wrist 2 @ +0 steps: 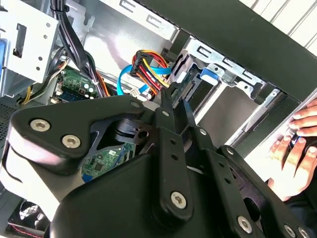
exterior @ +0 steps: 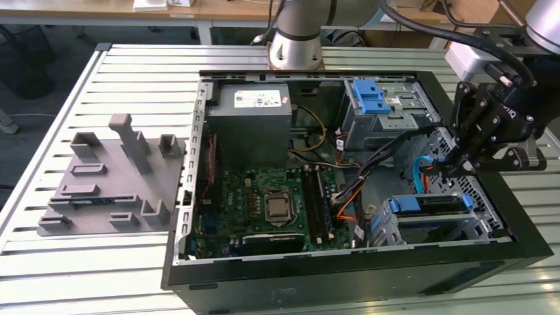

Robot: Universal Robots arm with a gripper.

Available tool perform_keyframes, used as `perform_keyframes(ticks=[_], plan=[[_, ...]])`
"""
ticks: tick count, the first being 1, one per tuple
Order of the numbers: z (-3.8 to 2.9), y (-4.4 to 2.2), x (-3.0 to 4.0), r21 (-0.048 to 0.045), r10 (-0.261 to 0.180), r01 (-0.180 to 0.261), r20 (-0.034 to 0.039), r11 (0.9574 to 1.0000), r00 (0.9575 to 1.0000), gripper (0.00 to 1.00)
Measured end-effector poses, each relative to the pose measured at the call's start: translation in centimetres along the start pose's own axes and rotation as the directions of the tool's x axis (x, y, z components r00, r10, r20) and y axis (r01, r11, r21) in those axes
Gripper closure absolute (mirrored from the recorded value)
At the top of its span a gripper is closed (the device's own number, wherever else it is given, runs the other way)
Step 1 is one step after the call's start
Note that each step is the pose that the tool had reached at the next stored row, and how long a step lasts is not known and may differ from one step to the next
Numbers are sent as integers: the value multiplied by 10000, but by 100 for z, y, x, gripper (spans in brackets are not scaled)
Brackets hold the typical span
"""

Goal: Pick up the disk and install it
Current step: 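Insert the first disk wire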

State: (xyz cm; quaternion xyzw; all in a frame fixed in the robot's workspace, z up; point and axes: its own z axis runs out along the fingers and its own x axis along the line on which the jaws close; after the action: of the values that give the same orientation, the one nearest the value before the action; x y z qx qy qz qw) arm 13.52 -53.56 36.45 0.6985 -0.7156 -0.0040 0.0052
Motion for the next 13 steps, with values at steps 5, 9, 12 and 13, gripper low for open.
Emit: perform_keyframes(ticks=[5,9,12,13], plan=[[33,0,-2,11,1,-1,-22,10000,10000,75],[50,0,-4,13,1,-1,-36,10000,10000,75],[54,0,-5,13,1,-1,-37,10000,10000,75],[54,0,-6,13,1,-1,-37,10000,10000,75]])
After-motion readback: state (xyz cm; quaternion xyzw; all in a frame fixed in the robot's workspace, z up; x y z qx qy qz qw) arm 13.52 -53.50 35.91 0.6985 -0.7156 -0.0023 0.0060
